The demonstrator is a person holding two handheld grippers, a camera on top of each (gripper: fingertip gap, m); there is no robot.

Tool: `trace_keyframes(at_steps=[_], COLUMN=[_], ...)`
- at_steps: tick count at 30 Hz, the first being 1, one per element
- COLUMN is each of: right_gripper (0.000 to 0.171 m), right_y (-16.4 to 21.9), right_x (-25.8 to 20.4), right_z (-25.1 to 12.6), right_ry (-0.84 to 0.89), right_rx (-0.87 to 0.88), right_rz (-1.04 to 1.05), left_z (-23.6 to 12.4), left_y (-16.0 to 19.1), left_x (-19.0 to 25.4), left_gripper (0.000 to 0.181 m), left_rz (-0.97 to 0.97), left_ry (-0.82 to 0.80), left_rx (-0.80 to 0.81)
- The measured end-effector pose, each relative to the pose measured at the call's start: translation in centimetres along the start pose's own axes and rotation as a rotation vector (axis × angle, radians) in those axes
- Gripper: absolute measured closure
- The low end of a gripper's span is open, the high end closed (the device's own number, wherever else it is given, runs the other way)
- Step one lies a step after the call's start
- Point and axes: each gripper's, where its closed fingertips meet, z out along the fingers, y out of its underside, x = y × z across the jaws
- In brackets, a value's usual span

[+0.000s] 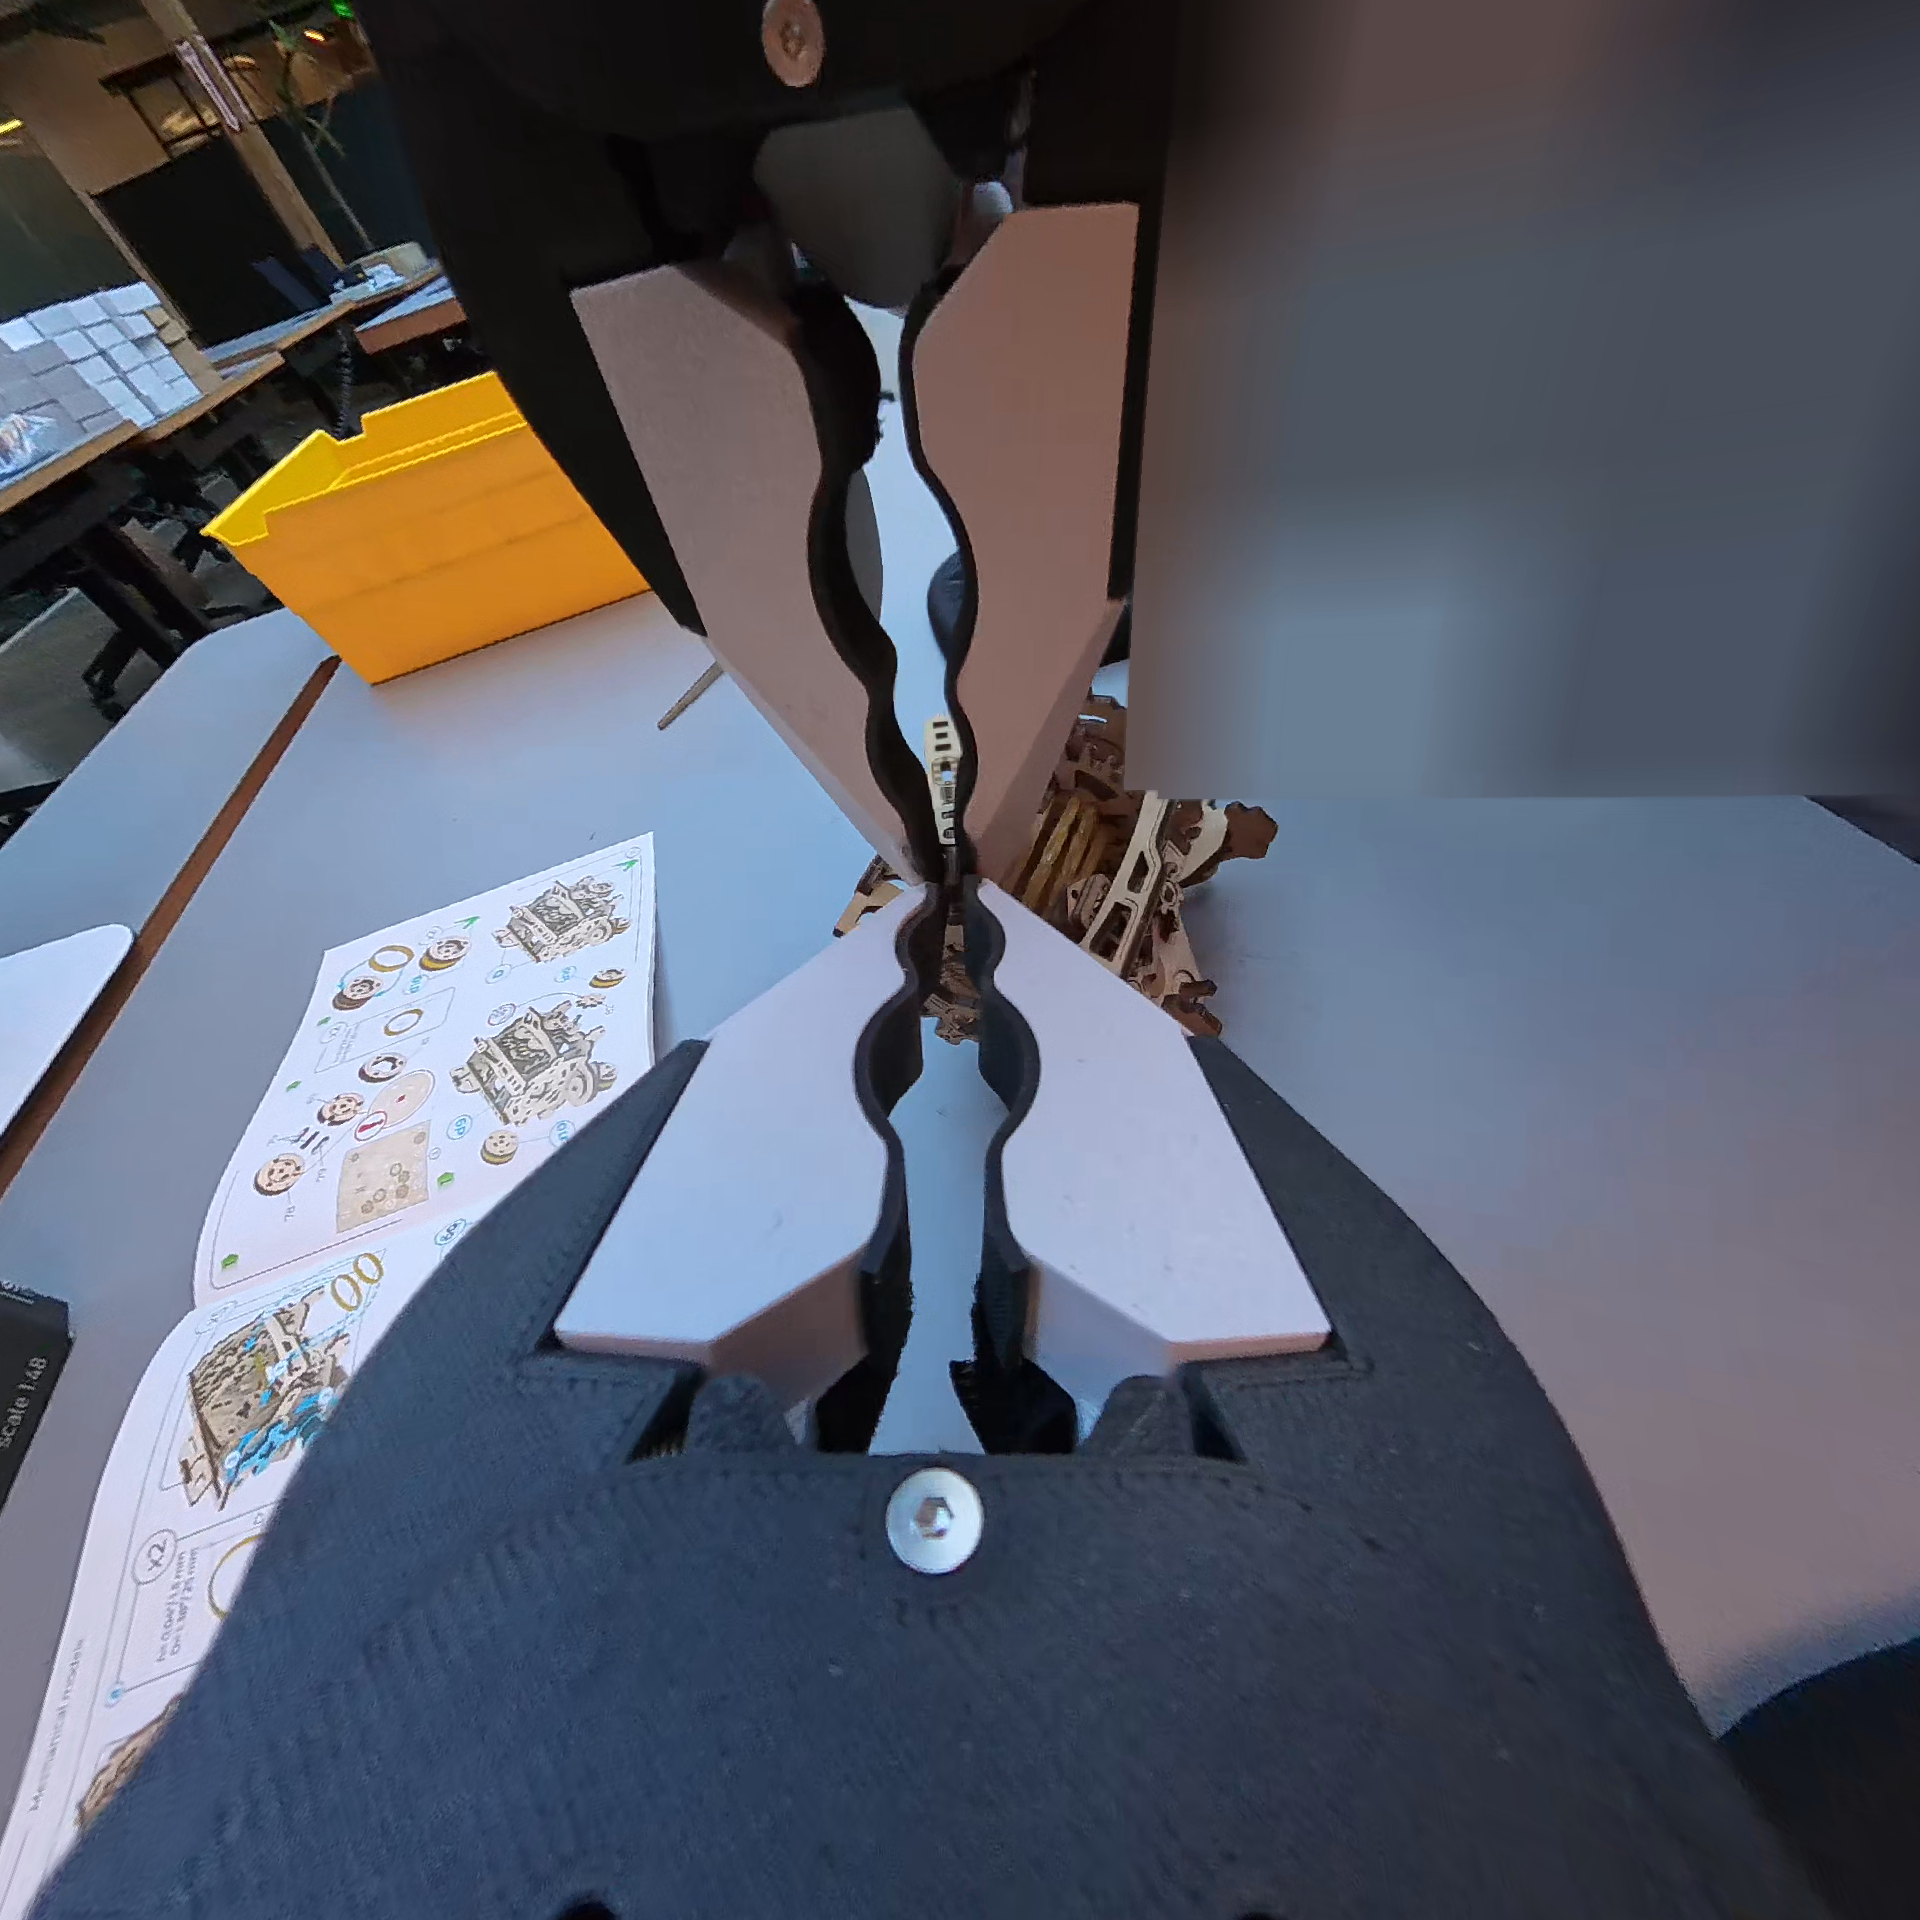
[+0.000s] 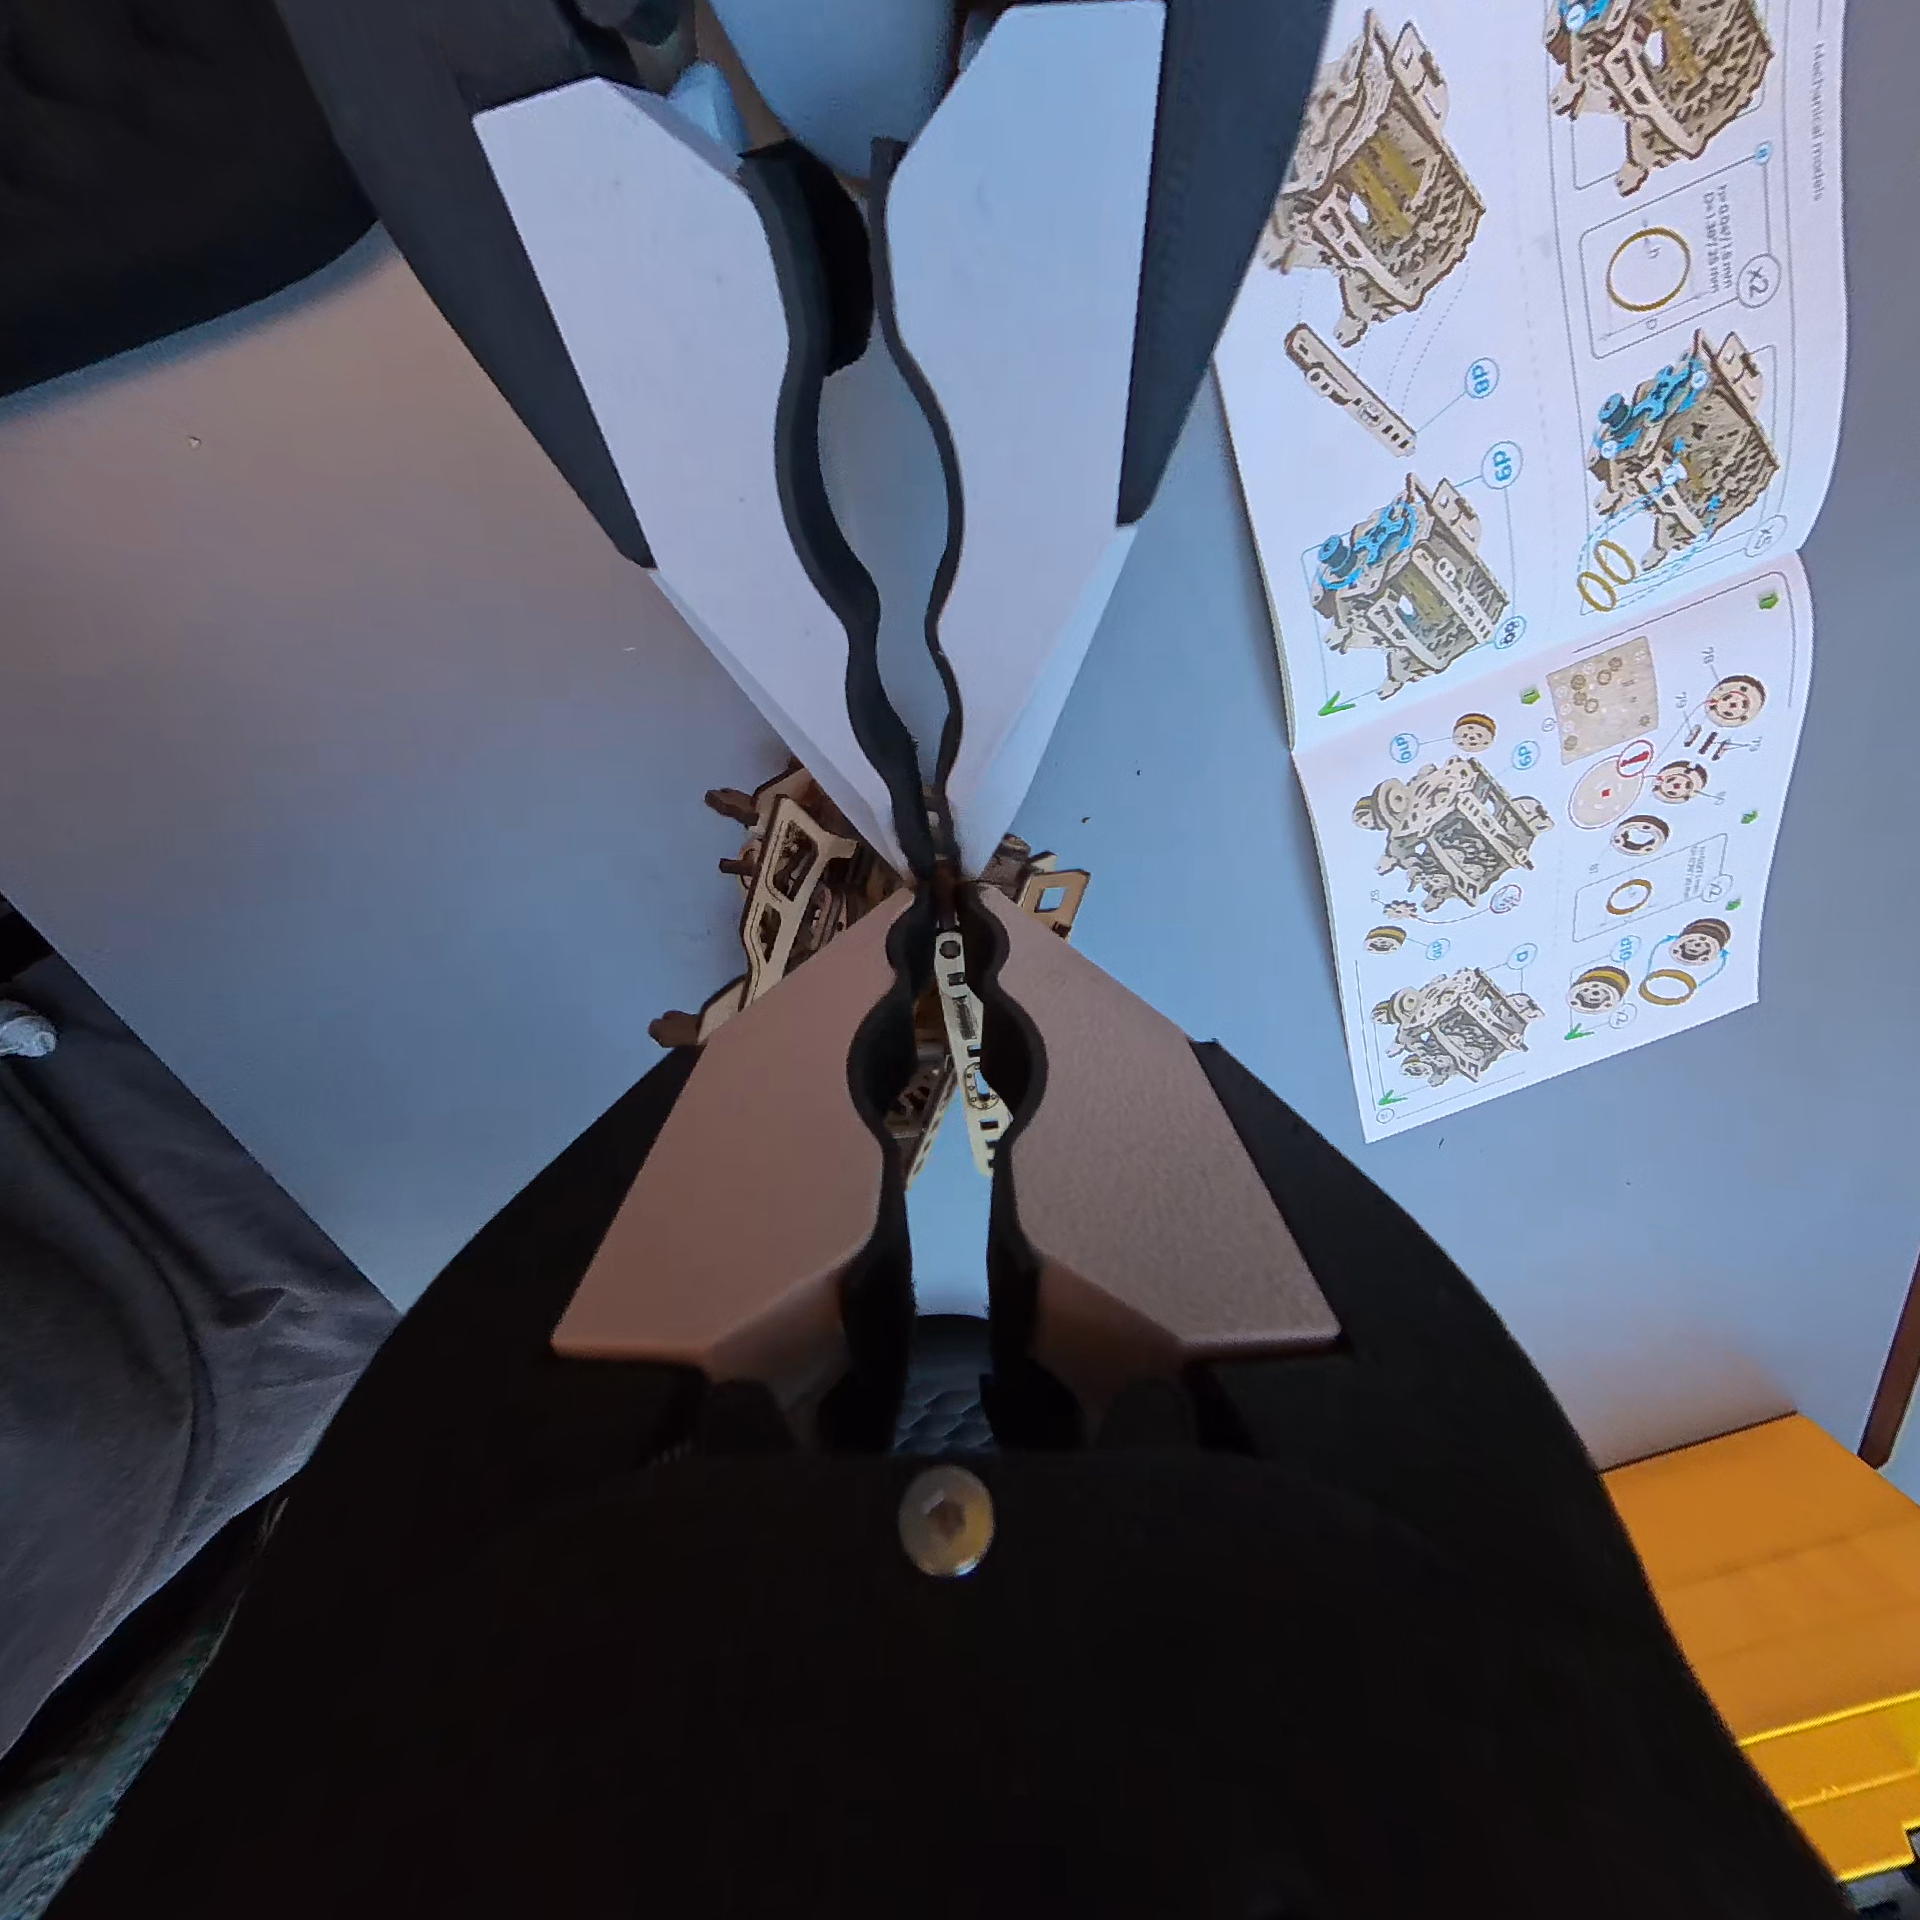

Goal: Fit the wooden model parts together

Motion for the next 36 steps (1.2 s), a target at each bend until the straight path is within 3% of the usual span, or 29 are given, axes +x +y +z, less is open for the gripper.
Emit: trace_keyframes(at_steps=[3, 8, 16, 23, 26, 36], right_gripper=[0.166, 0.148, 0.139, 0.142, 0.162, 0.163], right_y=[0.0, 1.5, 5.4, 6.9, 6.2, 6.0], right_x=[0.0, 1.3, 2.0, 1.6, 1.6, 0.4], right_z=[0.0, -0.7, -2.4, -0.1, -0.9, -2.0], right_ry=[0.003, 0.090, 0.010, -0.023, 0.013, 0.036], right_rx=[0.016, 0.045, 0.414, 0.549, 0.607, 0.576], right_rz=[-0.018, -0.046, 0.018, 0.077, 0.049, 0.057], left_z=[0.0, -0.1, -0.2, -0.3, -0.4, -0.9], left_y=[0.0, 0.1, 0.2, 0.2, 0.2, -0.5], left_x=[0.0, -0.2, -0.3, -0.3, -0.4, -0.7], left_gripper=[0.181, 0.181, 0.181, 0.181, 0.181, 0.181], left_rz=[-0.007, -0.032, -0.044, -0.063, -0.070, -0.112], left_ry=[0.003, 0.004, 0.008, 0.015, 0.013, 0.022], left_rx=[0.010, 0.028, 0.034, 0.047, 0.054, 0.104])
